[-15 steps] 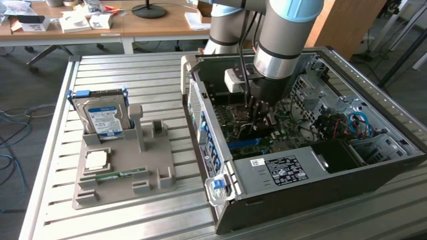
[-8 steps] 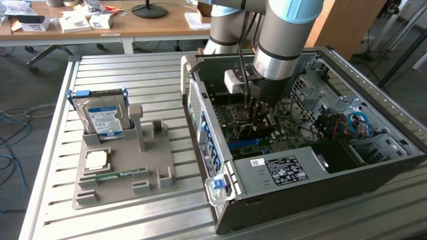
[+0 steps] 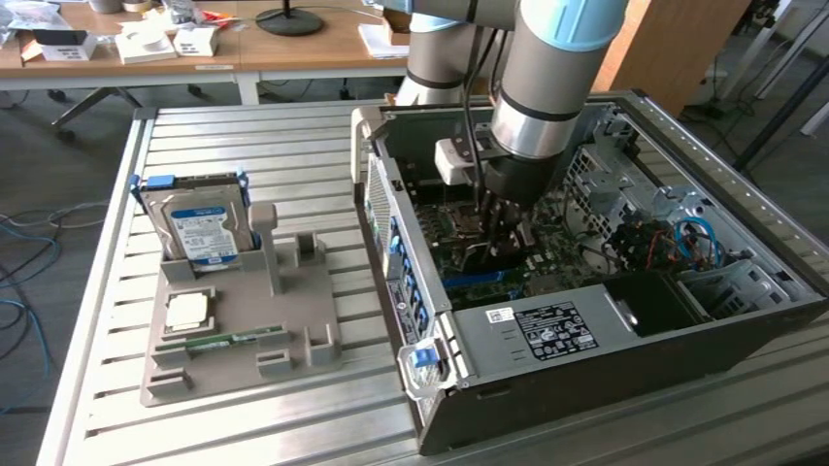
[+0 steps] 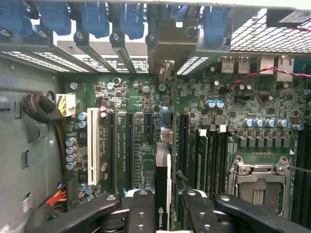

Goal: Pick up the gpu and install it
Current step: 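Insert the gpu into the slot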

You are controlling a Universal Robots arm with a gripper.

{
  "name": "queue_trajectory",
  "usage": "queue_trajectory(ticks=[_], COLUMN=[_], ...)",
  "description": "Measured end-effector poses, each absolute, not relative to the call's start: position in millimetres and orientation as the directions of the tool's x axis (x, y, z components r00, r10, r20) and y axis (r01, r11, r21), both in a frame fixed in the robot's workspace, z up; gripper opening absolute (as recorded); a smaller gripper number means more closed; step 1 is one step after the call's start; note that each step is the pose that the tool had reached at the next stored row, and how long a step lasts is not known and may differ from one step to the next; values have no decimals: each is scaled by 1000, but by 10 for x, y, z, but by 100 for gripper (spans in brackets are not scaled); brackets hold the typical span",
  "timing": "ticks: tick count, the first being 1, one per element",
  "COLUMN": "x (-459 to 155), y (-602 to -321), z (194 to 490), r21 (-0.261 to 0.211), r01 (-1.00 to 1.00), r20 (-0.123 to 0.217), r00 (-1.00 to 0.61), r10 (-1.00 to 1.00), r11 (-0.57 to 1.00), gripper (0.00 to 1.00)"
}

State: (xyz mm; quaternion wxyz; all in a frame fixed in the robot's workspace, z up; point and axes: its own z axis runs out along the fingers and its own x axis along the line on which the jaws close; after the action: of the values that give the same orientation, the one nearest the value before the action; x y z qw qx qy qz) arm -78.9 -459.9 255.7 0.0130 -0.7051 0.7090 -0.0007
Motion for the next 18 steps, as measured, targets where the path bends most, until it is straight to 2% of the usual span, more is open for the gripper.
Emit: queue_trajectory(ticks=[18], x=[-790], y=[-4599], z=[2515], r21=[-19], r01=[-1000], r20=[-17], r00=[-5], r10=[-1000], r11=[6], gripper=[26])
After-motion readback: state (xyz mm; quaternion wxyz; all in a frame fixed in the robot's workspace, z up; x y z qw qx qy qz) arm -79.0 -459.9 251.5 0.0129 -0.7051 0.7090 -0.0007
